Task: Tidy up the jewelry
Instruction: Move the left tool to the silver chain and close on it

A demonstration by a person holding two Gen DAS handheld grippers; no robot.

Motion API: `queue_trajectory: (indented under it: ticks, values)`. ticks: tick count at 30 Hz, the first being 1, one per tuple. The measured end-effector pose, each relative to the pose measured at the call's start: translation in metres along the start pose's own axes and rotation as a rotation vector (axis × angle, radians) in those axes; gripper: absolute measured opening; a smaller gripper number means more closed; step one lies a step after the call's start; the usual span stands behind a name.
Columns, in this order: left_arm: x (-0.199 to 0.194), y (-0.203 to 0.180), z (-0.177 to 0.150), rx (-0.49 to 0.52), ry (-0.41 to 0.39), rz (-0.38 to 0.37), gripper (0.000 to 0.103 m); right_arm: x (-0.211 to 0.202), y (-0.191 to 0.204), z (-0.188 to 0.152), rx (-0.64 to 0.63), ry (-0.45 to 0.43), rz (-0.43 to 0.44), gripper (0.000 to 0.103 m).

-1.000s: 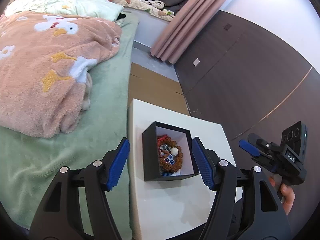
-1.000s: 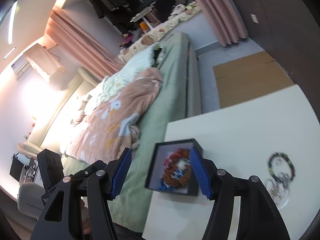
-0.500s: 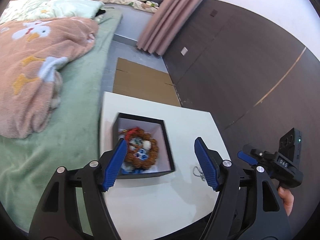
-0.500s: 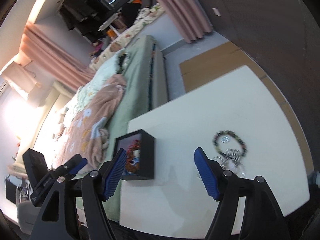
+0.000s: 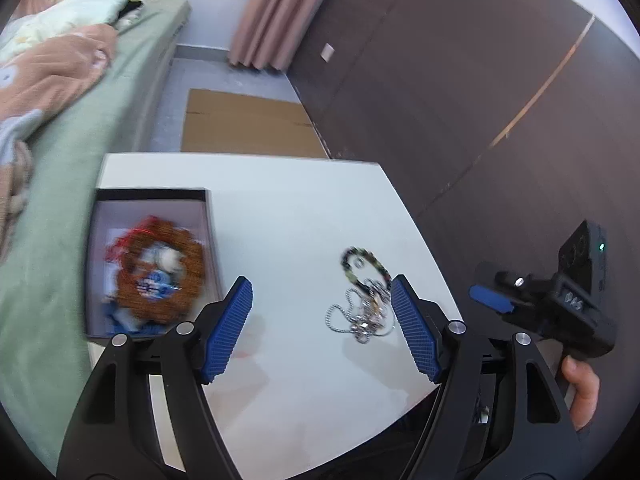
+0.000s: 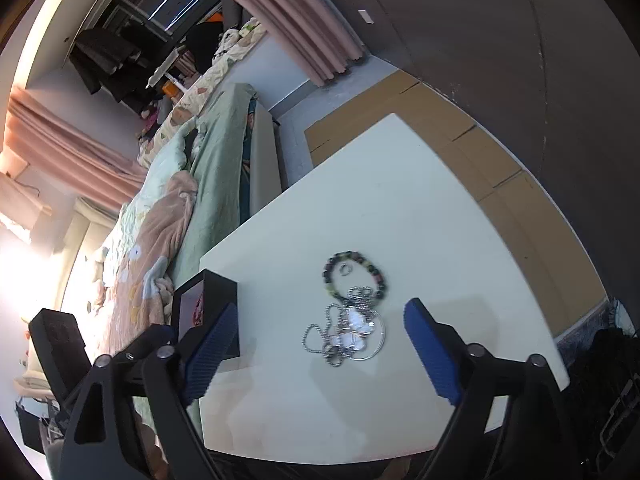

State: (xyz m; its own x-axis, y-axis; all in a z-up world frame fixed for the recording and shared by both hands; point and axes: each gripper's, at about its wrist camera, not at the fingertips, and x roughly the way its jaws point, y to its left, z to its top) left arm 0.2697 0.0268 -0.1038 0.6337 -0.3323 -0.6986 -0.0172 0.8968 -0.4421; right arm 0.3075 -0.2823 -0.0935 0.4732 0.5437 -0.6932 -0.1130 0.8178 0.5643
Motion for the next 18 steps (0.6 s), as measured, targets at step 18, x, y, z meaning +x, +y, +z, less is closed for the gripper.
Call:
queue_trajectory:
  ticks: [18]
  values:
    - [0.091,-0.05,-0.046,0.186,0.204,0.111,0.072,-0.009,-0.066,0.009,0.028,0.007,-0.025,0.095]
